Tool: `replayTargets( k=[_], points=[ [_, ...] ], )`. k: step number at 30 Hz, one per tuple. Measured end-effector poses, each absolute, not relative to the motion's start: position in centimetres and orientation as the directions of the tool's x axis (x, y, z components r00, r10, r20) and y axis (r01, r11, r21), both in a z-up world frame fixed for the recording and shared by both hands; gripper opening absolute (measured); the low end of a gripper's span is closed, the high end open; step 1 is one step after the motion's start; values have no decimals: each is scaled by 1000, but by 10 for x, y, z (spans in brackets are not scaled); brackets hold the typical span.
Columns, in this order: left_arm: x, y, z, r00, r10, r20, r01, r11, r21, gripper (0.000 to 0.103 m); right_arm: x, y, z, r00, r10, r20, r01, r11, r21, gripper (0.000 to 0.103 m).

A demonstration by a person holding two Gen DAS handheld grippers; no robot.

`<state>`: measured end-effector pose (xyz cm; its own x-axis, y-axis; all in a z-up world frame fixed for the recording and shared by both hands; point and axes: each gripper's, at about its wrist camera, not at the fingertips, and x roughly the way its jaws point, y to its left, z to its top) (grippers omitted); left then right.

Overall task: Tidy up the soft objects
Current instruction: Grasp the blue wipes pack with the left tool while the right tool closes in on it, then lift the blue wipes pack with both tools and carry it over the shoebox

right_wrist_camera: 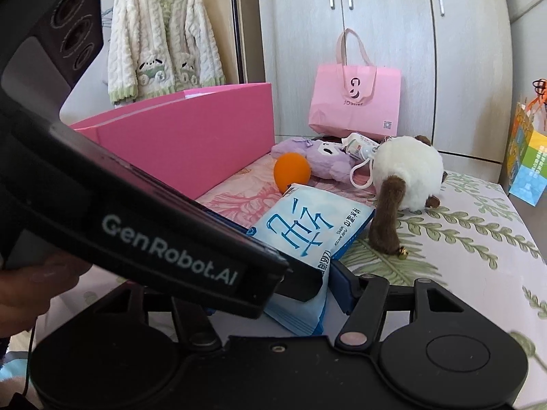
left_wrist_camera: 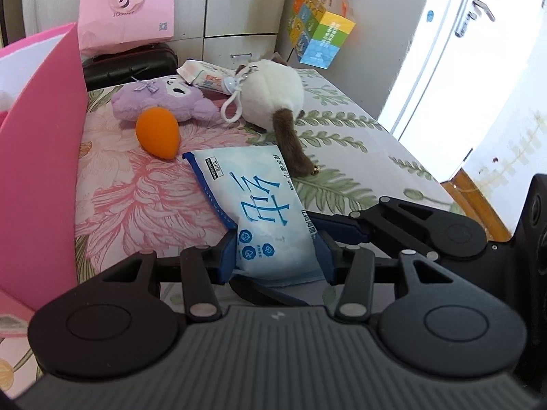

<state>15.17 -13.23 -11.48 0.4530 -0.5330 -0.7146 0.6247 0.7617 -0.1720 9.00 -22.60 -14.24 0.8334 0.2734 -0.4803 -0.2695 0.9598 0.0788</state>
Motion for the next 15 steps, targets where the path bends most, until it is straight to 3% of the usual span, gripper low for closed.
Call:
replayTargets(
  k=[15],
  points=[
    [118, -118, -76, 431, -528, -732, 647, 746, -157, 46, 59, -219, -104, 802, 311, -510, -267, 951, 159, 67]
  ],
)
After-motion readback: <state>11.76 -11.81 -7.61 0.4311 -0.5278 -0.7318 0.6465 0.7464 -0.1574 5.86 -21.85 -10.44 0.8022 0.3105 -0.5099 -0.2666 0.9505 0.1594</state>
